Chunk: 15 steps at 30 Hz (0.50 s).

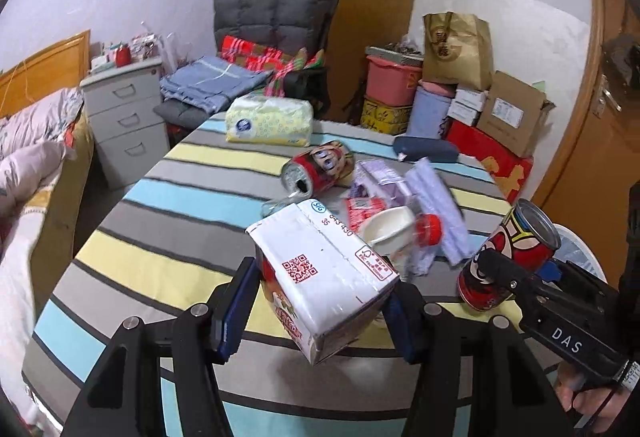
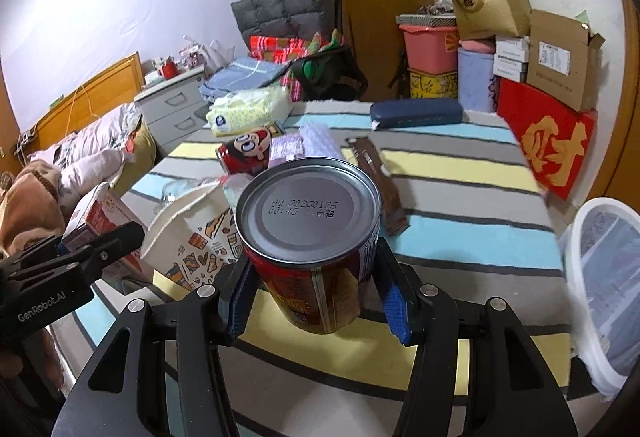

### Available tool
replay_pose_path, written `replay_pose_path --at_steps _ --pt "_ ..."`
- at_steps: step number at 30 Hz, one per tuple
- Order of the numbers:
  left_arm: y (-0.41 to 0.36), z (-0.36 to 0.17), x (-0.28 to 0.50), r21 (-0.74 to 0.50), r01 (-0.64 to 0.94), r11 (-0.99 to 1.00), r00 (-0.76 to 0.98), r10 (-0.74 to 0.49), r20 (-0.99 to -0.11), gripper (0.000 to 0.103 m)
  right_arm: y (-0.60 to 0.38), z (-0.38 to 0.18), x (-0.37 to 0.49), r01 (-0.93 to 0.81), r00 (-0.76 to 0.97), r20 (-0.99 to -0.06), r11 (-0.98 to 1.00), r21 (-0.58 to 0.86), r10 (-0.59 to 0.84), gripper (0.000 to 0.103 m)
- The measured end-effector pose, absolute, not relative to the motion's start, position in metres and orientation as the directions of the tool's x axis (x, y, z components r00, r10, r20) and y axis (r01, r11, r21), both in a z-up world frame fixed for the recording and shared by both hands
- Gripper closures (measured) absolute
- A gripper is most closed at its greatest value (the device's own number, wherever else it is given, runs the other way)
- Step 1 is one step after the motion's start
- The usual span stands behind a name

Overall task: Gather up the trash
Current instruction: 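Carry the can and carton over the bin and release both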

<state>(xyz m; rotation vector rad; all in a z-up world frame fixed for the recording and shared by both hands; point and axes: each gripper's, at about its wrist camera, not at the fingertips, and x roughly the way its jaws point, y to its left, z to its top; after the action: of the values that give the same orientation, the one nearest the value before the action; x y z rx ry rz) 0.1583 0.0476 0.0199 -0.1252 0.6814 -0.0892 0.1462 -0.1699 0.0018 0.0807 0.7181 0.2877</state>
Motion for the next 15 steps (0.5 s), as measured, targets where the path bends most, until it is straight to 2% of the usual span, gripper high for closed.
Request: replay_pose_path --at_steps 15 --pt "-0.017 0.062 0.143 -0.117 0.201 0.972 0.793 -0.232 -0.563 0.044 -0.216 0.025 0.129 -0.152 0.777 -0.587 0.973 0.174 0.227 0.047"
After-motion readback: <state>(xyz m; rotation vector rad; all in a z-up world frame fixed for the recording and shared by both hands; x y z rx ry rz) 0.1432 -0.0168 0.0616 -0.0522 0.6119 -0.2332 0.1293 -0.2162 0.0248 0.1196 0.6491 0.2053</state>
